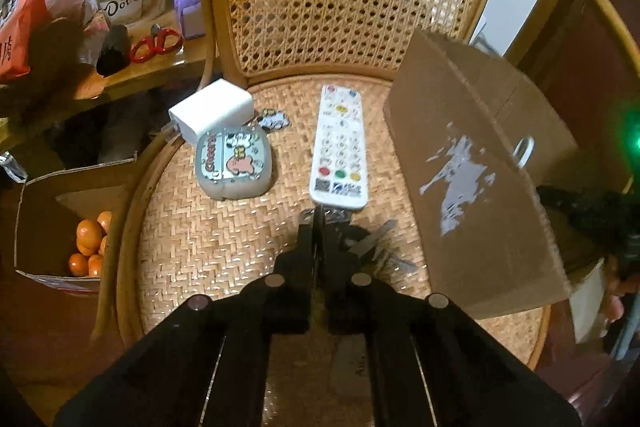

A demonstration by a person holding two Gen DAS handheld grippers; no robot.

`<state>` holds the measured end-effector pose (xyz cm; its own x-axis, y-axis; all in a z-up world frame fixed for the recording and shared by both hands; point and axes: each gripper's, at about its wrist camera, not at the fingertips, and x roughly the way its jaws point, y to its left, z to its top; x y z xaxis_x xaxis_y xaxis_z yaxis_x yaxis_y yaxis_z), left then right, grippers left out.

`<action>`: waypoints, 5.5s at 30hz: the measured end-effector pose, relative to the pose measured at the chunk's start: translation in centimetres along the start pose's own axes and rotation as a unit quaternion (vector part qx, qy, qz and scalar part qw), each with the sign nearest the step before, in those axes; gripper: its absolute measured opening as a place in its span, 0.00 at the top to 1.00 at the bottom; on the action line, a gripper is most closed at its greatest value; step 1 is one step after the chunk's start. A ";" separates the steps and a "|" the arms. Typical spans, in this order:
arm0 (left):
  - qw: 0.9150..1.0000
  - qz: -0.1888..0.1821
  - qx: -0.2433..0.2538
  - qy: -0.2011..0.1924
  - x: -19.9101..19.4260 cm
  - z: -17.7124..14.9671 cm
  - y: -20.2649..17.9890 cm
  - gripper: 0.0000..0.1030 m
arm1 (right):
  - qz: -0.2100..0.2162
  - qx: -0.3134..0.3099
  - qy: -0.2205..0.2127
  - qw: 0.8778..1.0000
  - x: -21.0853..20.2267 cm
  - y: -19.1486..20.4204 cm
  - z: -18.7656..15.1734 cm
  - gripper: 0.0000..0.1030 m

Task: Organize rigid objects
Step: 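Close the left gripper on the key ring and lift it, then carry the keys into the cardboard box and open the left gripper, then move the left gripper down to the black key fob with tag, then grasp the black key fob with the left gripper and lift it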

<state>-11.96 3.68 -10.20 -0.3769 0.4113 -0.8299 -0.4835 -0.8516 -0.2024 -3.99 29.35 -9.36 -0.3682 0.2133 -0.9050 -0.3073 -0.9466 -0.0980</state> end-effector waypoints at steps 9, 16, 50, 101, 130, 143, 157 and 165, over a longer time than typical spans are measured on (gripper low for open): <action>0.999 -0.014 0.017 -0.042 -2.2 0.4 -0.8 0.97 | 0.000 0.000 0.000 1.000 0.0 0.0 0.0 0.94; 0.998 -0.023 0.024 -0.062 -3.4 0.5 -1.2 0.97 | 0.000 0.000 0.000 1.000 0.0 0.1 0.0 0.94; 0.961 -0.037 0.067 -0.265 -17.7 3.3 -8.5 0.99 | 0.000 0.003 0.000 1.000 0.2 0.3 -0.2 0.94; 0.978 0.121 -0.005 -0.167 -7.8 0.4 -2.4 0.02 | 0.002 0.001 0.001 1.000 0.3 0.3 0.1 0.94; 0.992 0.109 0.058 -0.017 -0.5 -3.9 -1.2 0.02 | 0.000 -0.001 0.002 1.000 0.1 0.2 0.1 0.94; 0.994 0.057 0.090 0.029 1.6 -5.0 -2.7 0.14 | -0.001 -0.002 0.003 1.000 0.1 0.1 0.0 0.94; 0.993 0.022 0.115 0.029 2.1 -5.5 -4.0 0.75 | 0.000 0.000 0.003 1.000 0.2 0.1 0.0 0.94; 0.997 0.015 0.077 0.011 1.2 -4.5 -2.7 0.75 | -0.001 -0.002 0.003 1.000 0.3 0.0 -0.2 0.94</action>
<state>-7.57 5.03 -13.00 -0.3770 0.3775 -0.8458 -0.5887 -0.8026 -0.0958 -3.89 29.36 -9.70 -0.3621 0.2139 -0.9073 -0.3039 -0.9472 -0.1020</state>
